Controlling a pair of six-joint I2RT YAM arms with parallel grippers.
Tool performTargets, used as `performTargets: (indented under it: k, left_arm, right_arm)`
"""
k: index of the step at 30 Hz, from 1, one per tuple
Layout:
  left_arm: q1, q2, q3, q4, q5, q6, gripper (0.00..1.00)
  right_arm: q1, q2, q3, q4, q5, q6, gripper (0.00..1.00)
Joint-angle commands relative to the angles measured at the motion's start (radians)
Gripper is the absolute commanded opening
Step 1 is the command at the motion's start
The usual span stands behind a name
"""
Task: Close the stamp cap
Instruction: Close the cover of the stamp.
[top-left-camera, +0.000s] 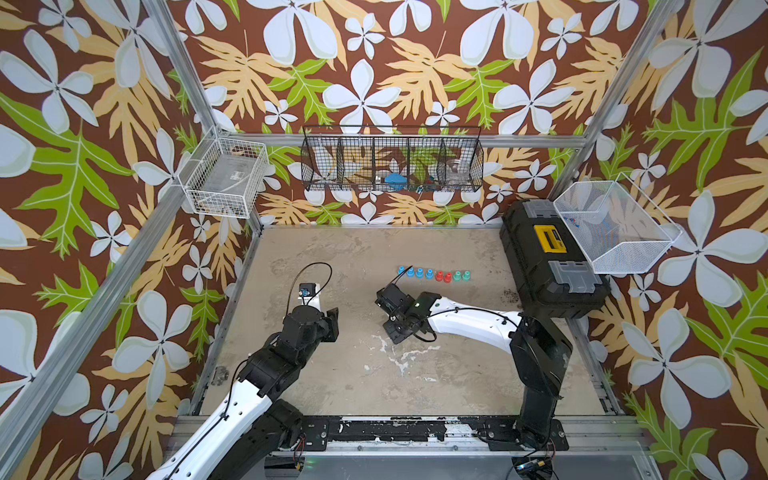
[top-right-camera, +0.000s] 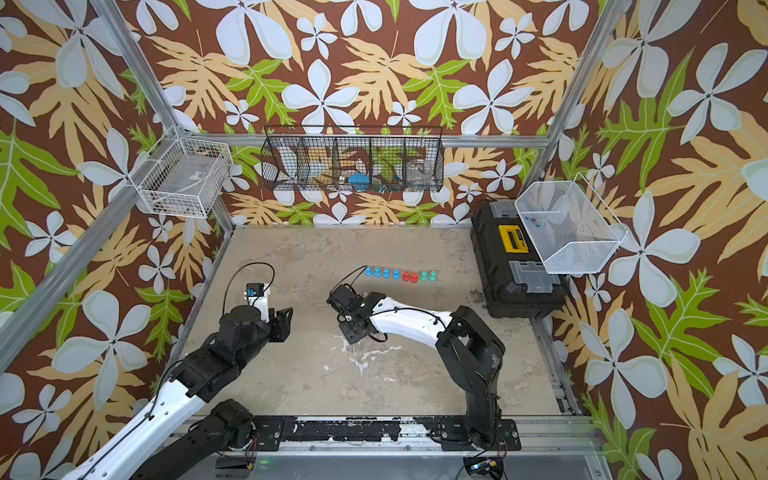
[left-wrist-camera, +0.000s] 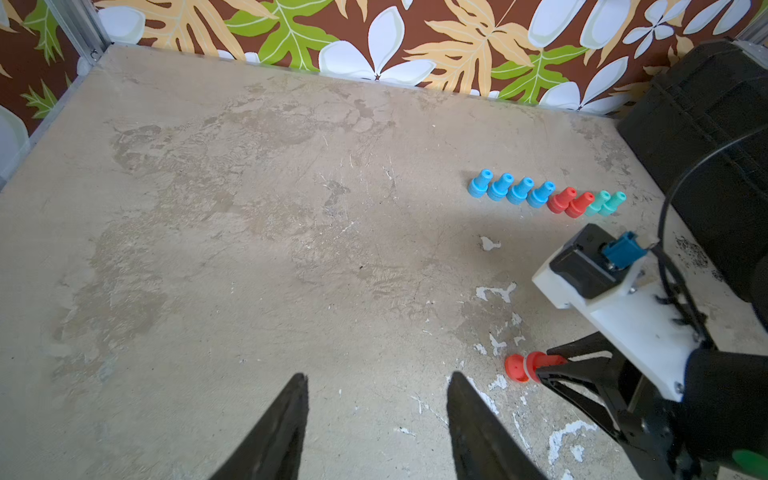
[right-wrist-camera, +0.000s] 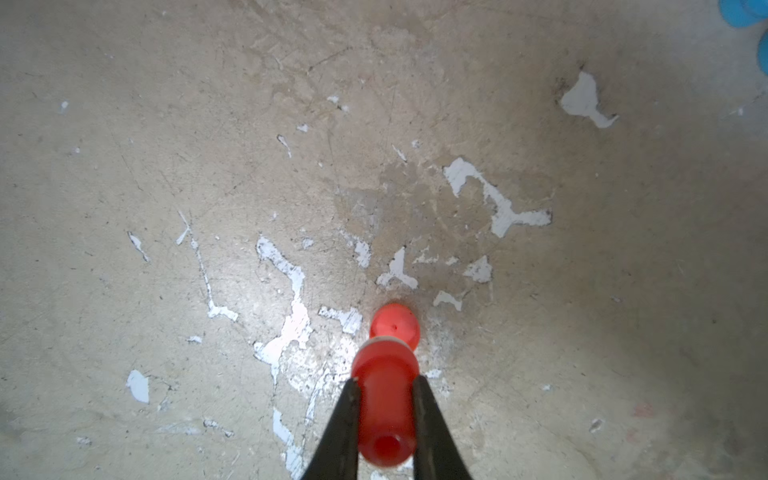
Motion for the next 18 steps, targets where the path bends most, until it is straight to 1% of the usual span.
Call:
performTargets:
  k: [1, 18]
  left_arm:
    - [0.002, 0.000, -0.002, 0.010, -0.002, 0.004, 0.56]
    - [0.002, 0.000, -0.002, 0.010, -0.002, 0.004, 0.56]
  right_arm:
    - [0.002, 0.007, 0.000, -0.005, 0.007, -0.001, 0.18]
    - [0.002, 0.020, -0.032, 0.029, 0.001, 0.002, 0.18]
